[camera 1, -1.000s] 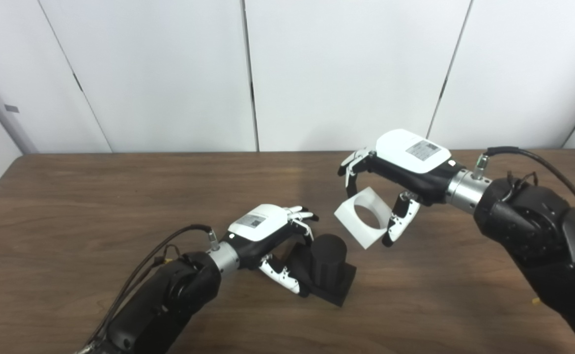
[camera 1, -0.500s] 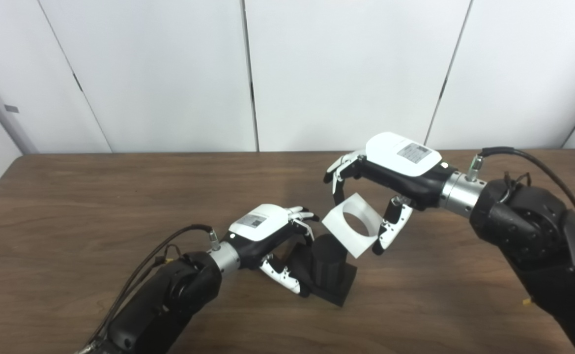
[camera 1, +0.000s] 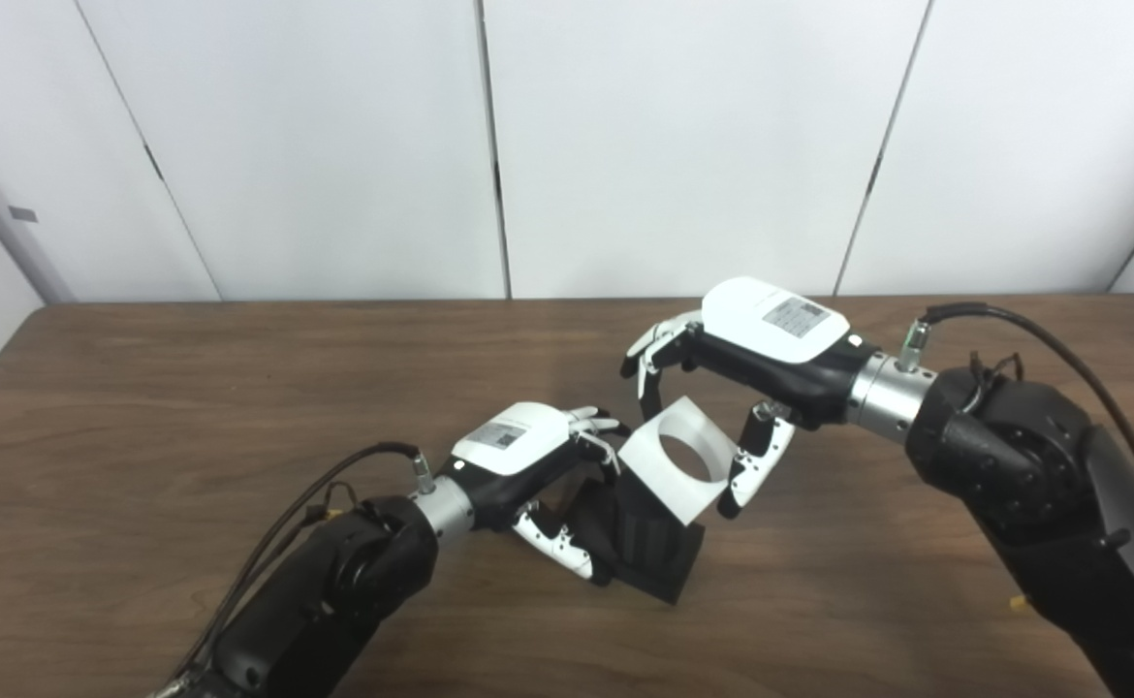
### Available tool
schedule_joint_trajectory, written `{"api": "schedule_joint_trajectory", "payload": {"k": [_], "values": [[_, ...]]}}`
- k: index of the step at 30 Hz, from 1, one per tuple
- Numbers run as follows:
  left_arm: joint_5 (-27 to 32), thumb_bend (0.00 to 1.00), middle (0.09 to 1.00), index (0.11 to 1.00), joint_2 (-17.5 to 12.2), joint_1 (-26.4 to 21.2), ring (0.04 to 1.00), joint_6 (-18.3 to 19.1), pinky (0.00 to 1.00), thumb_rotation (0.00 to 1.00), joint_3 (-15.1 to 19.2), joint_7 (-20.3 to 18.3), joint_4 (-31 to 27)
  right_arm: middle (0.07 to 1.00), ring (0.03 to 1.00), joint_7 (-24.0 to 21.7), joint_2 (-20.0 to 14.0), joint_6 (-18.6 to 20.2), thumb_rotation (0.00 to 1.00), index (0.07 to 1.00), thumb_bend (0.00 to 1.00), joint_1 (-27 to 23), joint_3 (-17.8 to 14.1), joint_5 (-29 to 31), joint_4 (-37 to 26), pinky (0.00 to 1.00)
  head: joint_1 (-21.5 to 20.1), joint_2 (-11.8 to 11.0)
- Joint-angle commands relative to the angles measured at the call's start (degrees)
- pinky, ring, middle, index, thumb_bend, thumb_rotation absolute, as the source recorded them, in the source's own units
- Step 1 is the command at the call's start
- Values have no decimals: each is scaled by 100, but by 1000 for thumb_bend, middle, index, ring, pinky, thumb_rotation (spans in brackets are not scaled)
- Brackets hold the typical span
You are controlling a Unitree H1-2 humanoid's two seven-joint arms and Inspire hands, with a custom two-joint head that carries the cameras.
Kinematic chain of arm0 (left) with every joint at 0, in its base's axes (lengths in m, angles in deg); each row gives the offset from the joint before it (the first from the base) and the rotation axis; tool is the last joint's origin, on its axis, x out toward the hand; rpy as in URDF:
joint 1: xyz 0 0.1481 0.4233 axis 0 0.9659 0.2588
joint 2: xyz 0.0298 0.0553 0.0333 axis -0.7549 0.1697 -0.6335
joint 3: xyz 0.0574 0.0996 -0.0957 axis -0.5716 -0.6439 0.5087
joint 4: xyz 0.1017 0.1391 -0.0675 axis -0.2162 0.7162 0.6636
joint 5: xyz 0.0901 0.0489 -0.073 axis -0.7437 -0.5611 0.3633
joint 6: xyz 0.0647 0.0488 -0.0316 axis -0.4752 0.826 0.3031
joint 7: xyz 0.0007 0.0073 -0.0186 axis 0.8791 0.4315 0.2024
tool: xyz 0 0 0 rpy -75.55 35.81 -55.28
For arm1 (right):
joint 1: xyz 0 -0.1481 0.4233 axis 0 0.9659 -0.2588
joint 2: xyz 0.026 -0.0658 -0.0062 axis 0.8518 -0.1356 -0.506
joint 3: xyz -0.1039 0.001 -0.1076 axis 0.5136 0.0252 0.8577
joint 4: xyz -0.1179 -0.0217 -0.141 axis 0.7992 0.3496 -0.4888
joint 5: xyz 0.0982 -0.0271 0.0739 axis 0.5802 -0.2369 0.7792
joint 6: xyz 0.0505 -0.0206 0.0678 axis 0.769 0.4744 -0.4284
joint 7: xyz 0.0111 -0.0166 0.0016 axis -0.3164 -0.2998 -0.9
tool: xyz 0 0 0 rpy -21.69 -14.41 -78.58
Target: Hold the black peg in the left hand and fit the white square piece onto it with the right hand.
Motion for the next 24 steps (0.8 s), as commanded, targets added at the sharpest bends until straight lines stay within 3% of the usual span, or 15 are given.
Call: {"api": "schedule_joint_trajectory", "payload": {"k": [1,24], "values": [[-232,523,919,494,-70,48,966,155,929,66,-121,-277,101,750,735,88,8,-1,136,478,516,-149,-48,28,-32,607,1,7],[-279,523,922,494,-42,42,968,273,928,65,-168,-352,-10,751,730,202,199,-88,133,479,516,15,61,-25,455,623,11,43]]}}
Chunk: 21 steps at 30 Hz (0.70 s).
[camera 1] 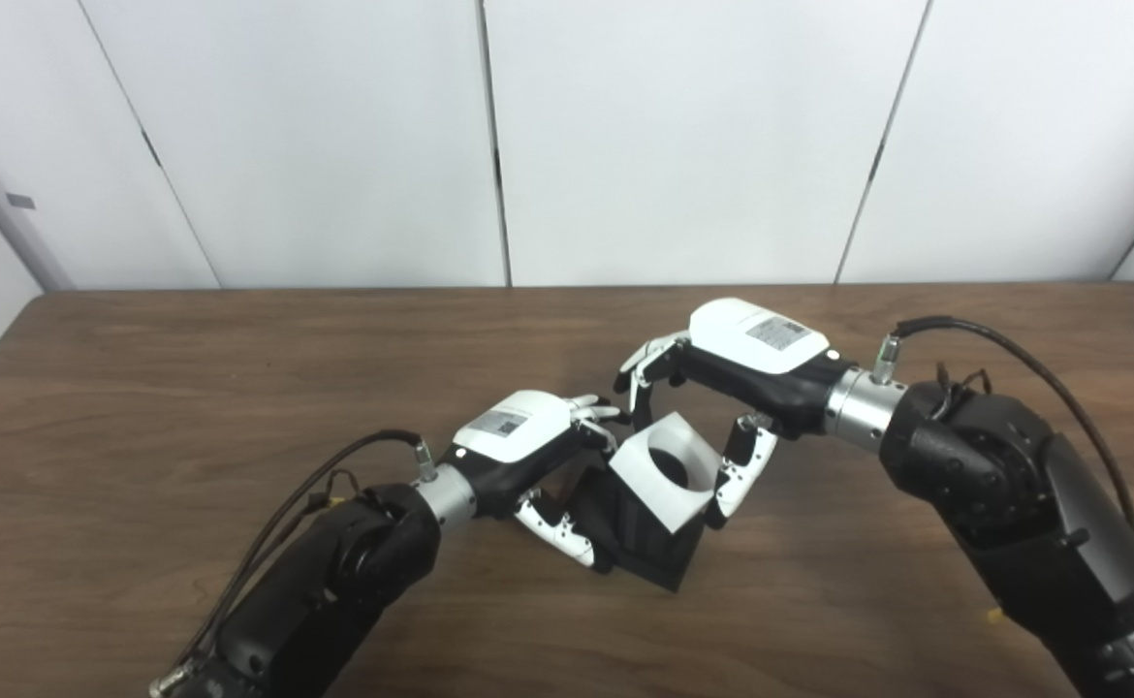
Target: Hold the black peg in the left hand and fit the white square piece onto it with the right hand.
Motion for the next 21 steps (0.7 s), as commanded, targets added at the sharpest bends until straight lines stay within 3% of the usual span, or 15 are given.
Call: {"api": "schedule_joint_trajectory", "payload": {"k": [1,11,21], "values": [[-284,523,922,494,-56,34,967,136,927,66,-152,-283,69,752,730,143,9,-76,133,480,516,-176,-26,2,25,622,1,8],[-323,523,918,494,-13,42,961,128,916,66,-171,-186,139,750,728,302,169,-135,134,480,517,-208,125,-87,247,626,17,-5],[-342,523,923,494,6,57,967,183,930,67,-190,-229,113,751,733,170,410,-9,134,480,516,-321,335,-95,127,617,14,22]]}}
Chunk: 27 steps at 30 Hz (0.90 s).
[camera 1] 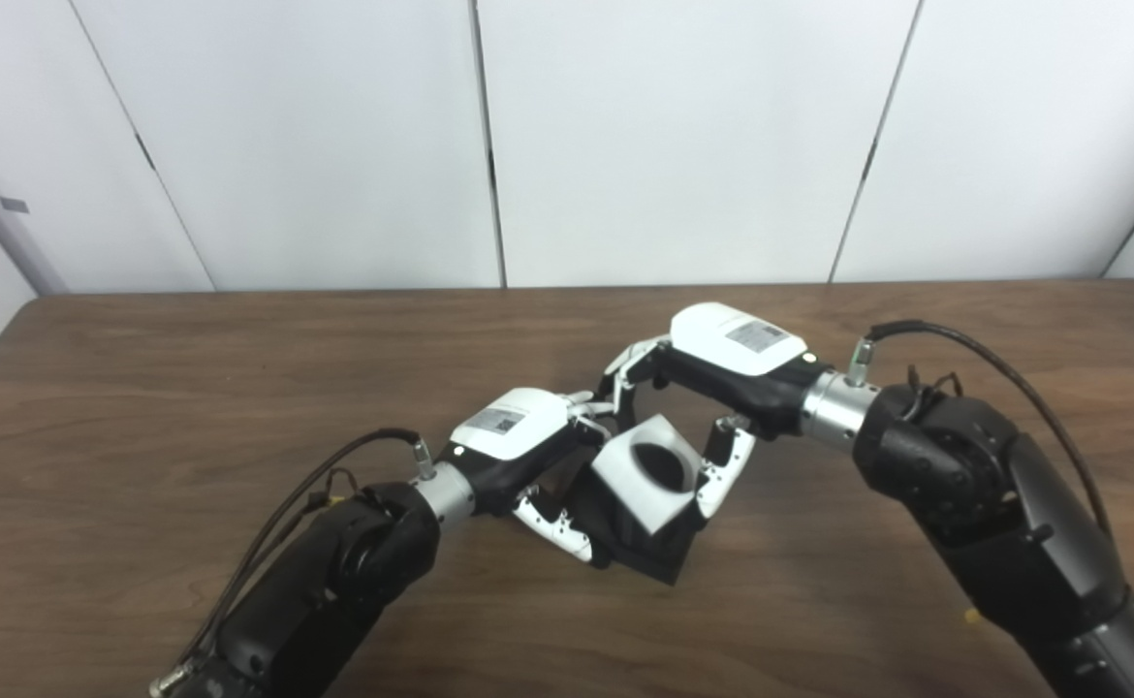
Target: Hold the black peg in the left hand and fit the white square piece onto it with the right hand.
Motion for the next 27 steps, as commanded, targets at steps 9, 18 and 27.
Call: {"api": "schedule_joint_trajectory", "payload": {"k": [9,18,27], "values": [[-263,523,911,494,-5,50,960,47,908,67,-202,-227,174,744,726,-49,223,-43,136,479,516,-241,92,10,-292,616,-14,9],[-249,523,912,494,-3,52,965,57,914,67,-182,-217,142,745,728,-170,190,9,135,479,516,-232,72,15,-365,622,-9,21],[-212,523,918,494,-25,51,961,45,918,66,-151,-216,143,825,794,-799,-138,434,268,735,806,-419,111,-103,-402,650,-69,34]]}}
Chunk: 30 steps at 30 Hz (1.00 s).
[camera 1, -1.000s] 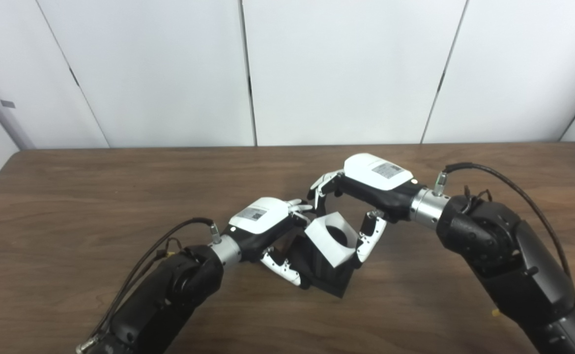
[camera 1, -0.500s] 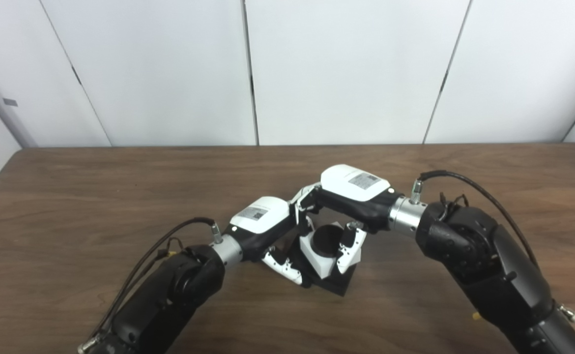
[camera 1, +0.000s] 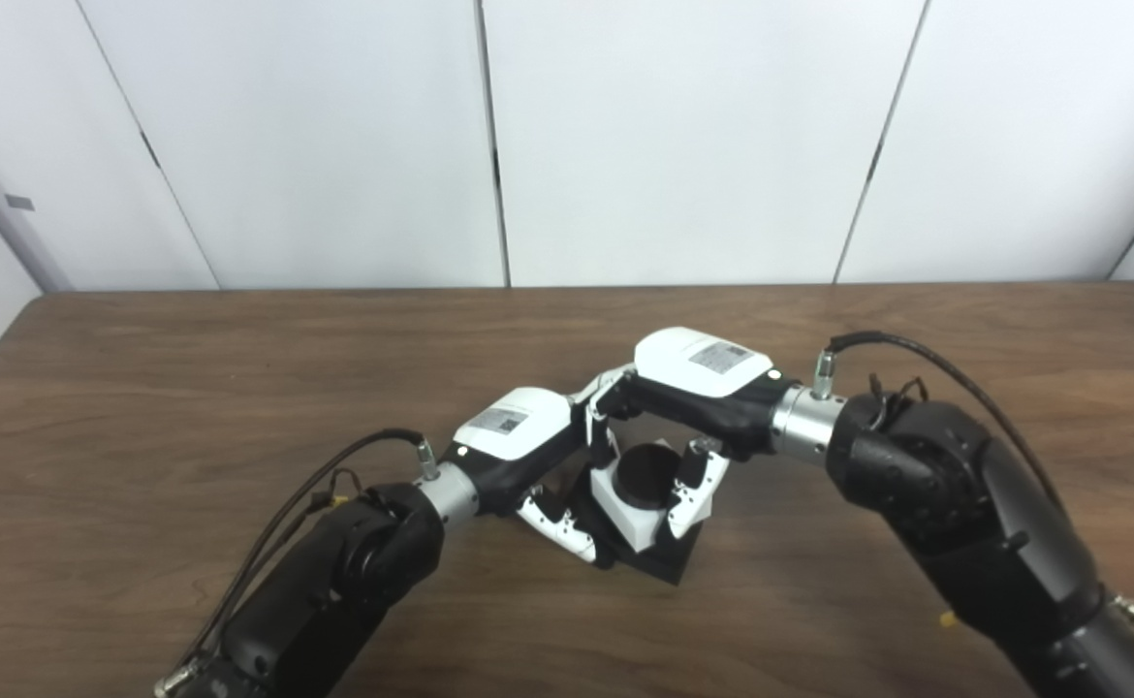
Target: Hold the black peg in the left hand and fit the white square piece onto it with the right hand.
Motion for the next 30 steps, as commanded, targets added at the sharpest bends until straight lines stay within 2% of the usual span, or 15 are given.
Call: {"api": "schedule_joint_trajectory", "payload": {"k": [1,8,14,21,26,30], "values": [[-178,523,919,494,-55,50,961,66,917,66,-139,-265,135,832,796,-80,-119,110,265,750,825,-261,-83,18,-147,646,1,7],[-138,523,914,493,-98,35,957,13,916,66,-106,-255,179,850,801,-134,-332,218,228,755,847,-268,-263,82,-185,631,-19,3],[-104,523,920,493,-144,14,961,20,924,65,-79,-320,159,882,820,-199,-543,482,215,834,867,-245,-478,184,-343,643,-80,7],[-104,523,918,493,-178,27,958,-6,913,64,-56,-312,145,892,826,-210,-851,634,210,847,871,-157,-706,263,-474,658,-143,5],[-77,523,916,493,-208,33,955,-51,916,64,-29,-285,167,875,809,31,-1017,690,160,822,837,33,-1023,264,-418,654,-208,-16],[-112,523,916,493,-231,34,954,-101,904,65,-30,-265,189,837,763,568,-945,556,114,780,780,290,-1282,247,-299,602,-243,-29]]}}
